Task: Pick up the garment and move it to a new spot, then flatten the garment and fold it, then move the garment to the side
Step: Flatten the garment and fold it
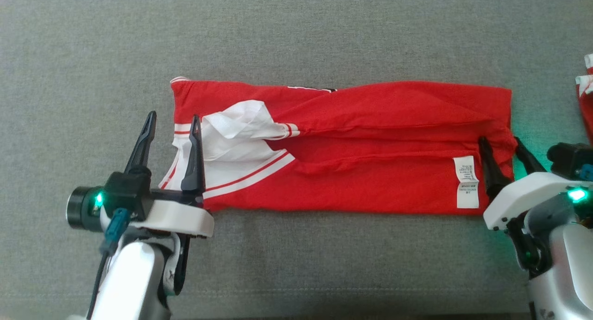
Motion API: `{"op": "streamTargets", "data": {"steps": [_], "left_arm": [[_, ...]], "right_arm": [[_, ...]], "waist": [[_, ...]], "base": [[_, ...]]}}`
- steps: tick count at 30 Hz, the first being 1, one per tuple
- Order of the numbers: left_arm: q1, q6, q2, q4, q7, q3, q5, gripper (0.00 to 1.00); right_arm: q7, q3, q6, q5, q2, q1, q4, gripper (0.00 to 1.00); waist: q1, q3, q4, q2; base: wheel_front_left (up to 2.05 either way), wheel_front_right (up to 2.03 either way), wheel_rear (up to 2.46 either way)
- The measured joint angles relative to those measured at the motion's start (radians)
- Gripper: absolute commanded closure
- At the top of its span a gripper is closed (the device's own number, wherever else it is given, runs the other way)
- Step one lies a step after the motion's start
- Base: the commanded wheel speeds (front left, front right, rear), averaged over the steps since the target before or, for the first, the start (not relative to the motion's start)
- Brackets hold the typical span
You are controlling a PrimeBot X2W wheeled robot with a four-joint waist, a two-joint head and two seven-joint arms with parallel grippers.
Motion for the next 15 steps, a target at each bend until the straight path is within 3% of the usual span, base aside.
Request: {"op": "streamTargets", "data": {"steps": [2,3,9,15], "left_arm": [[0.0,0.0,0.0,0.002,-0.001,0.0,0.0,0.0],[0.0,0.0,-0.001,0.002,-0.001,0.0,0.0,0.0],[0.0,0.001,-0.002,0.003,-0.01,-0.001,-0.001,0.0],[0.0,0.008,-0.002,0.006,-0.011,0.0,-0.001,0.0]], "right_arm": [[0.003,0.007,0.0,0.0,0.0,0.0,0.002,0.6],[0.01,0.012,0.0,0.003,0.0,0.0,0.003,0.97],[0.011,0.029,0.0,0.025,0.002,0.005,-0.002,1.0],[-0.011,-0.017,0.0,0.035,-0.015,0.019,-0.017,1.0]], "waist": [[0.0,0.0,0.001,0.0],[0.0,-0.001,0.001,0.0],[0.0,-0.004,0.005,0.0],[0.0,-0.02,0.004,0.0]], "base": [[0.0,0.0,0.0],[0.0,0.0,0.0],[0.0,0.0,0.0],[0.0,0.0,0.0]]}}
